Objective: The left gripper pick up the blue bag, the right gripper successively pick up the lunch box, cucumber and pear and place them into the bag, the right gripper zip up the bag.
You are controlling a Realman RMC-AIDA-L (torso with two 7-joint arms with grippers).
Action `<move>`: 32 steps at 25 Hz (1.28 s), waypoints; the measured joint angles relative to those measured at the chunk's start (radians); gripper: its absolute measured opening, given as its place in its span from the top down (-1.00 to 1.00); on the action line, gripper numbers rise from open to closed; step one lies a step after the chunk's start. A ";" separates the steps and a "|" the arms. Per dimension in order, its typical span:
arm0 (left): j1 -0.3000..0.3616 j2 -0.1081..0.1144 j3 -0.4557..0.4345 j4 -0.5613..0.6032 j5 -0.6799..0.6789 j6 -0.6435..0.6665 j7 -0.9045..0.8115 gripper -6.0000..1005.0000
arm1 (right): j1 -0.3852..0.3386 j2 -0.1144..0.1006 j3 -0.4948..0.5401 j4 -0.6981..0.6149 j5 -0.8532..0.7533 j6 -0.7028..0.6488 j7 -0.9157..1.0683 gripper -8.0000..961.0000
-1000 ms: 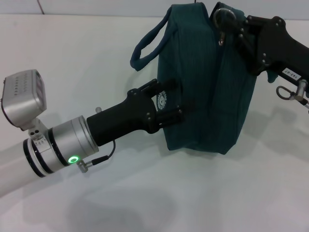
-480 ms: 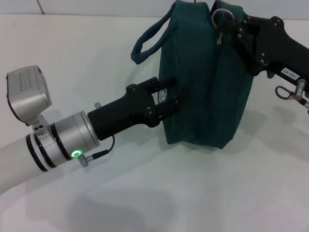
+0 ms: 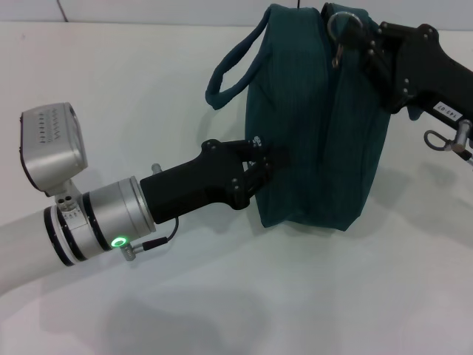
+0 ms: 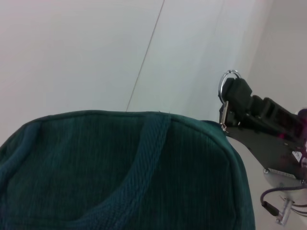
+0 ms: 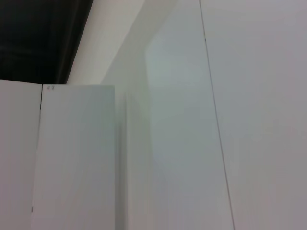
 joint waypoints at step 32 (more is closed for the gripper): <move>0.016 0.017 0.184 0.014 0.143 0.134 -0.009 0.80 | -0.007 0.000 -0.007 -0.003 0.090 0.171 0.183 0.94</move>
